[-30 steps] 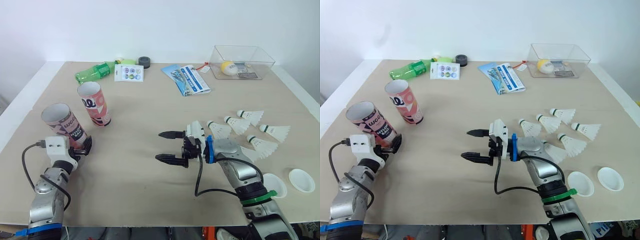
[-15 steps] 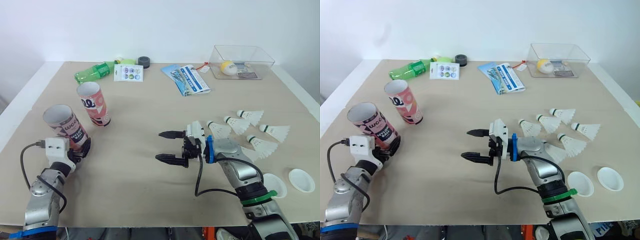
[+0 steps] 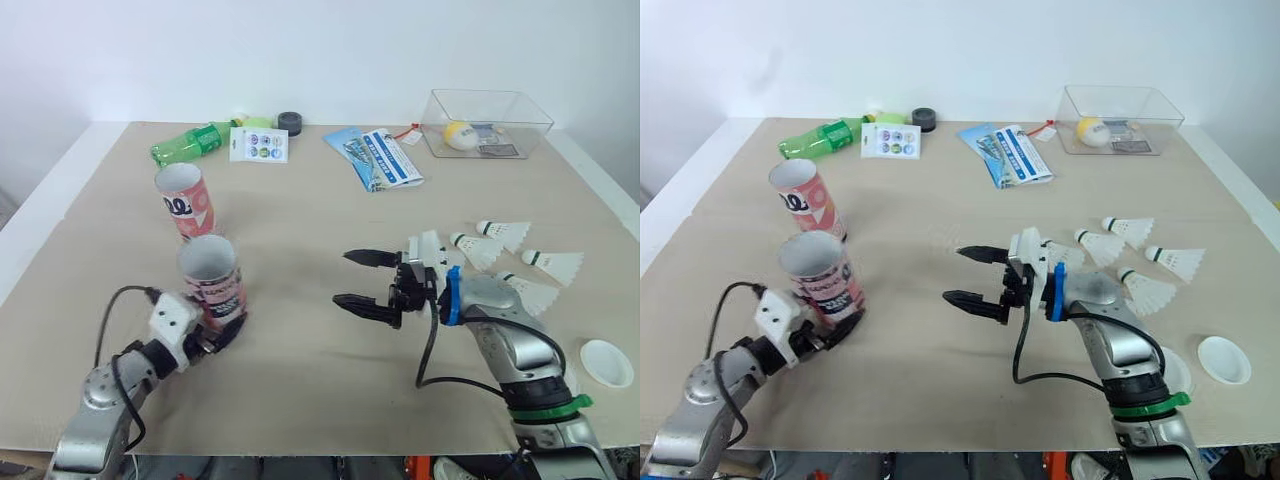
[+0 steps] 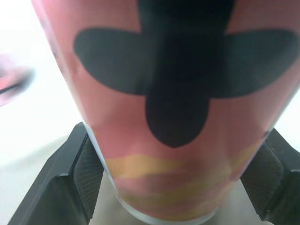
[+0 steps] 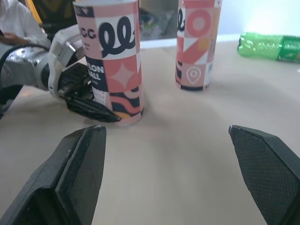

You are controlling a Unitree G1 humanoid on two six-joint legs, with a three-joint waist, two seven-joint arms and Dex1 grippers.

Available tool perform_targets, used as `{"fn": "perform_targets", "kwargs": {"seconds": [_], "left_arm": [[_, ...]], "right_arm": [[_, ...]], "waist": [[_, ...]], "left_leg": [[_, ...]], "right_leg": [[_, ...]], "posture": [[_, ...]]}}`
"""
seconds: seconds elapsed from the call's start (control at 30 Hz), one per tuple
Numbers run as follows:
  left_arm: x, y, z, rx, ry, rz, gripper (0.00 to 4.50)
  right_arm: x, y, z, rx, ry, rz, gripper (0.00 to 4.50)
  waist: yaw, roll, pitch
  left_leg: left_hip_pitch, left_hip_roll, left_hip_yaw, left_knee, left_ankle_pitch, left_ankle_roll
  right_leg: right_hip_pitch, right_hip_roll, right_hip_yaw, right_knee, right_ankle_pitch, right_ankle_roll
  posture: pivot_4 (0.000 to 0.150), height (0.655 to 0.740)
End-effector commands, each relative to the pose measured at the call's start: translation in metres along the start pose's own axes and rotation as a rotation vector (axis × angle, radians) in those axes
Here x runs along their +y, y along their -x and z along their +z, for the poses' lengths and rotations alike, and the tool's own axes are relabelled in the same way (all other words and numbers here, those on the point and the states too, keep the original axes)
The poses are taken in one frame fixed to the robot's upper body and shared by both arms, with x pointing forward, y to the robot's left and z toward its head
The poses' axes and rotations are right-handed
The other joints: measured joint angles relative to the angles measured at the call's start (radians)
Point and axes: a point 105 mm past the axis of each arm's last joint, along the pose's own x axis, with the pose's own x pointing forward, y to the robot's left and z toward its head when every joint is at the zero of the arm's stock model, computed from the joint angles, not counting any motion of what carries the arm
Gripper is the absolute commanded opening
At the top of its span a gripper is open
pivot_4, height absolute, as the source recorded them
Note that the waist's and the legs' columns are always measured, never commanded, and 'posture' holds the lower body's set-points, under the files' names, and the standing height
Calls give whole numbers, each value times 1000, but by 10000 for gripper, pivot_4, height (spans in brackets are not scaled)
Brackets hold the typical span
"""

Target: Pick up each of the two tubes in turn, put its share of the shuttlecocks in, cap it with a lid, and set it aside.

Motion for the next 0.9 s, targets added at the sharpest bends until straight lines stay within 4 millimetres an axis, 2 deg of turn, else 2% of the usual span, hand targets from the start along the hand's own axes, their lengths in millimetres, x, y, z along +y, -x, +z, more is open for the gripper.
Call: {"fn": "perform_targets", "kwargs": {"seconds": [0.03,0.2,0.37,0.6,0.77,0.8,0.9], "left_arm": [[-11,-13,10,-11,-34,-146,37458],[-29,-37,21,23,-119,-434,37458],[-25,-51,27,100,-185,-601,37458],[-10,-60,19,286,-285,-706,37458],[-4,-69,27,339,-357,-714,37458],[-2,-72,30,342,-371,-703,37458],[-4,-78,37,367,-415,-694,37458]], "right_arm": [[0,5,16,-40,46,-23,45000],[-3,17,18,-24,45,-68,45000],[-3,26,15,1,43,-102,45000],[-5,37,15,18,65,-147,45000],[-9,49,24,22,65,-222,45000],[-9,52,26,19,57,-239,45000],[-12,79,32,57,6,-412,45000]], "waist": [[-4,0,0],[0,0,0],[-1,0,0],[-4,0,0],[-2,0,0],[-1,0,0],[2,0,0]], "left_leg": [[0,0,0,0,0,0],[0,0,-1,-1,0,0],[-2,0,-1,-1,-1,1],[-2,0,-2,-1,-2,3],[-2,0,-2,-1,-2,3],[-2,0,-2,-1,-2,3],[-2,0,-3,0,-2,3]], "right_leg": [[0,0,0,0,0,0],[0,1,0,0,-1,0],[-1,2,0,0,-2,1],[-1,3,0,0,-1,3],[0,2,0,0,-3,2],[0,2,0,0,-2,2],[0,3,0,1,-2,3]], "posture": [[1500,7400],[1500,7400],[1500,7400],[1500,7400],[1500,7400],[1500,7400],[1500,7400]]}}
